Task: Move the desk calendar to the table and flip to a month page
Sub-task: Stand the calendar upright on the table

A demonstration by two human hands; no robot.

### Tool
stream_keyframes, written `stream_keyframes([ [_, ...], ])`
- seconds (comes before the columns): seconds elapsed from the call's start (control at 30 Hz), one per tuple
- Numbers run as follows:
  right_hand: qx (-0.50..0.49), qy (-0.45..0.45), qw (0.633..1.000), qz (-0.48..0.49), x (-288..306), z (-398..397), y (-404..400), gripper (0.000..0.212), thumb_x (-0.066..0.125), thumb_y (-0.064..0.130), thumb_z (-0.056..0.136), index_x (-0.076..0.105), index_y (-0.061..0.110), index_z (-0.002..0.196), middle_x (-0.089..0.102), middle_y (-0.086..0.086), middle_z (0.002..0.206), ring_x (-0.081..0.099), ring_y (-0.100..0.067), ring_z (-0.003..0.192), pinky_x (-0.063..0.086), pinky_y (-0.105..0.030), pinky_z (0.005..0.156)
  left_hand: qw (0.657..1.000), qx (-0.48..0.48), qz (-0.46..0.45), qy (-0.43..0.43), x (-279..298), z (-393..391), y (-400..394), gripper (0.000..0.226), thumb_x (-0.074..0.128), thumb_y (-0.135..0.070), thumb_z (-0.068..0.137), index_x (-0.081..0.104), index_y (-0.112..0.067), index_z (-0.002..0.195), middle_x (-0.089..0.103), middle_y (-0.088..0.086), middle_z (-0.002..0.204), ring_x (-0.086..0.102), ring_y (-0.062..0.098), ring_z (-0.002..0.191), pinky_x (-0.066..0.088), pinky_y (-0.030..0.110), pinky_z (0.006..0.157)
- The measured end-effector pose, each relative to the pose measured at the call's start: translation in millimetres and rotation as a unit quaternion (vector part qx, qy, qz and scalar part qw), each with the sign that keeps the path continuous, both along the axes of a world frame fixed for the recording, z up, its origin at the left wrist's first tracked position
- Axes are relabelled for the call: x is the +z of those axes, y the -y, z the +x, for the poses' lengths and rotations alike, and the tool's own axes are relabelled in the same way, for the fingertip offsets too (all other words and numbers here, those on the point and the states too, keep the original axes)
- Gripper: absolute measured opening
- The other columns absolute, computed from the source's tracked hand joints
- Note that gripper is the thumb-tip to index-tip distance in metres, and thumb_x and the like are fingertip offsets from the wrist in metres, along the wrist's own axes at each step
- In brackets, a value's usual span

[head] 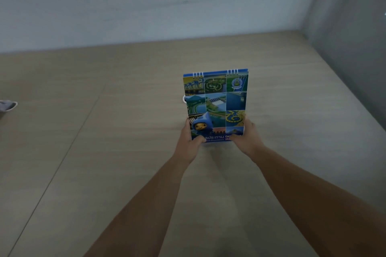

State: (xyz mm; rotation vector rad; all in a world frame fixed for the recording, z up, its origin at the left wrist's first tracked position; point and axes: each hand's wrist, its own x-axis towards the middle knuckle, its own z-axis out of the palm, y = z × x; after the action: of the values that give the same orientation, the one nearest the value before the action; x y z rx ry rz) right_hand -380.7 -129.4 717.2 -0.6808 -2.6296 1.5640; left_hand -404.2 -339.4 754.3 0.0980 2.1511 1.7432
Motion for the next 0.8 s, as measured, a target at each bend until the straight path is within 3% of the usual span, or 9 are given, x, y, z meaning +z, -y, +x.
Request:
stream_keyframes([
  [0.13, -0.010, 0.011, 0.999, -0.028, 10.4, 6.1, 7.0, 0.071, 0.065, 0.036, 0.054, 0.044, 0.038, 0.123, 0.061, -0.001, 0.117, 0.064, -0.021, 0.102, 0.057, -0.047, 0.085, 1.000, 0.001, -0.004, -0.005, 1.5, 8.4, 0.5, 0.090, 0.062, -0.019, 0.071, 0.027, -0.026, 0.153, 0.045, -0.003, 0.151, 0.045, 0.017, 0.136, 0.044, 0.038, 0.108],
  [0.33, -0.029, 0.019, 0.999, -0.018, 45.5, 18.6, 22.3, 0.061, 0.068, 0.013, 0.074, 0.047, 0.017, 0.131, 0.044, -0.010, 0.131, 0.052, -0.022, 0.101, 0.048, -0.035, 0.091, 0.999, -0.003, -0.032, 0.008, 16.2, 14.9, 2.6, 0.086, 0.063, -0.012, 0.084, 0.018, -0.025, 0.157, 0.035, -0.009, 0.153, 0.035, 0.013, 0.140, 0.038, 0.030, 0.102],
  [0.47, -0.036, 0.020, 0.999, -0.034, 43.7, 19.4, 23.8, 0.070, 0.068, 0.013, 0.072, 0.043, 0.016, 0.137, 0.039, -0.008, 0.137, 0.054, -0.027, 0.111, 0.050, -0.036, 0.092, 0.999, 0.001, -0.048, 0.019, 16.9, 15.1, 3.7, 0.083, 0.059, -0.009, 0.094, 0.008, -0.020, 0.158, 0.025, -0.003, 0.158, 0.025, 0.018, 0.145, 0.028, 0.024, 0.098],
  [0.57, -0.038, 0.019, 0.997, -0.059, 29.8, 17.1, 18.6, 0.094, 0.068, 0.030, 0.056, 0.035, 0.019, 0.143, 0.045, -0.007, 0.138, 0.058, -0.026, 0.114, 0.056, -0.043, 0.090, 0.998, 0.000, -0.056, 0.020, 15.7, 17.7, 5.7, 0.087, 0.060, -0.013, 0.094, 0.004, -0.020, 0.158, 0.014, -0.001, 0.165, 0.018, 0.022, 0.151, 0.025, 0.024, 0.102],
  [0.63, -0.044, 0.013, 0.997, -0.068, 23.3, 16.7, 17.1, 0.098, 0.068, 0.032, 0.054, 0.033, 0.017, 0.145, 0.045, -0.008, 0.138, 0.058, -0.027, 0.115, 0.056, -0.044, 0.090, 0.998, -0.001, -0.053, 0.020, 15.7, 18.0, 6.0, 0.086, 0.061, -0.013, 0.093, 0.005, -0.019, 0.158, 0.017, -0.001, 0.164, 0.019, 0.021, 0.150, 0.025, 0.024, 0.101],
  [0.73, -0.069, 0.020, 0.996, -0.058, 36.8, 23.4, 27.0, 0.092, 0.071, 0.021, 0.067, 0.029, 0.013, 0.148, 0.036, -0.009, 0.140, 0.052, -0.029, 0.121, 0.051, -0.046, 0.098, 0.999, -0.006, -0.051, 0.012, 20.7, 19.8, 5.8, 0.085, 0.063, -0.011, 0.091, 0.010, -0.018, 0.158, 0.029, -0.010, 0.146, 0.027, 0.011, 0.139, 0.029, 0.024, 0.101],
  [0.8, -0.076, 0.020, 0.996, -0.043, 40.9, 25.5, 30.3, 0.085, 0.071, 0.019, 0.071, 0.032, 0.013, 0.146, 0.036, -0.010, 0.139, 0.051, -0.030, 0.121, 0.050, -0.046, 0.100, 0.999, -0.011, -0.049, 0.006, 24.8, 21.0, 6.8, 0.089, 0.067, -0.016, 0.086, 0.013, -0.022, 0.157, 0.030, -0.014, 0.144, 0.031, 0.009, 0.136, 0.033, 0.029, 0.107],
])
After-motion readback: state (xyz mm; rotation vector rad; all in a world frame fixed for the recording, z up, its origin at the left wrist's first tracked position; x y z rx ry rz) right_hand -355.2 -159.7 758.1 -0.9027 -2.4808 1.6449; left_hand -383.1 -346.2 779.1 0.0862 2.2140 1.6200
